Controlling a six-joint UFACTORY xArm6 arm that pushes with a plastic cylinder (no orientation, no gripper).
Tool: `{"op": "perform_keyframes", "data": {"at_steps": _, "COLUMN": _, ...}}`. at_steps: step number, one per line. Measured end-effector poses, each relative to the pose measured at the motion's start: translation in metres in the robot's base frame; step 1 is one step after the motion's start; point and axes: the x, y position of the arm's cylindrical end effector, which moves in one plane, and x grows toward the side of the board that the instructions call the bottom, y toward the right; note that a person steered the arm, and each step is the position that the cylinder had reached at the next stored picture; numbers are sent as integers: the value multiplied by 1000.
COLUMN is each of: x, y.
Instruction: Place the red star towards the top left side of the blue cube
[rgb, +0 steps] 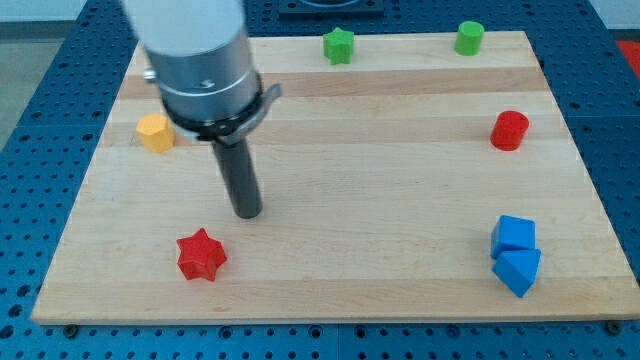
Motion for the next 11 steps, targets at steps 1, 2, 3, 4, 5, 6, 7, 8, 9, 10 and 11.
{"op": "perform_keyframes", "data": {"at_steps": 1, "x": 0, "y": -49}}
{"op": "perform_keyframes", "data": {"at_steps": 2, "x": 15, "y": -120}}
{"op": "perform_keyframes", "data": {"at_steps": 3, "x": 61, "y": -148}}
{"op": "perform_keyframes", "data": {"at_steps": 4, "x": 90, "y": -120}}
{"op": "perform_keyframes", "data": {"at_steps": 5, "x": 70, "y": -31}}
{"op": "perform_keyframes", "data": {"at_steps": 6, "x": 43, "y": 65}}
{"op": "perform_keyframes", "data": {"at_steps": 7, "x": 24, "y": 118}}
{"op": "perform_keyframes", "data": {"at_steps": 8, "x": 39, "y": 99}}
{"op": "perform_keyframes", "data": {"at_steps": 9, "x": 61, "y": 59}}
{"op": "perform_keyframes", "data": {"at_steps": 10, "x": 47, "y": 24}}
{"op": "perform_keyframes", "data": {"at_steps": 11, "x": 1, "y": 23}}
